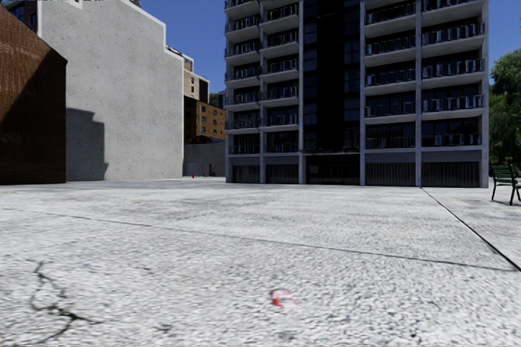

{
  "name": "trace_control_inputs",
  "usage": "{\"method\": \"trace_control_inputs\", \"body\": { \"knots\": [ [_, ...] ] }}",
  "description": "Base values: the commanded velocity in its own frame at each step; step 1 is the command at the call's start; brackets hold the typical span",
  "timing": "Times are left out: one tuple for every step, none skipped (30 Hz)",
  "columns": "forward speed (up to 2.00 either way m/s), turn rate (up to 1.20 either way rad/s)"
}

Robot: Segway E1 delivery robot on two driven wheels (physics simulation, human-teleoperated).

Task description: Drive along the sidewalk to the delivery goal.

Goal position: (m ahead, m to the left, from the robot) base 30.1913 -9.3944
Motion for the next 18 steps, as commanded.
{"method": "trace_control_inputs", "body": {
  "knots": [
    [2.0,-0.41],
    [2.0,-0.41],
    [2.0,-0.41],
    [2.0,-0.41],
    [2.0,-0.41],
    [2.0,-0.41],
    [2.0,-0.41],
    [2.0,-0.41],
    [2.0,-0.41],
    [2.0,-0.41],
    [2.0,-0.41],
    [2.0,-0.41],
    [2.0,-0.41],
    [2.0,-0.41],
    [2.0,-0.41],
    [2.0,-0.41],
    [2.0,-0.41],
    [2.0,-0.41]
  ]
}}
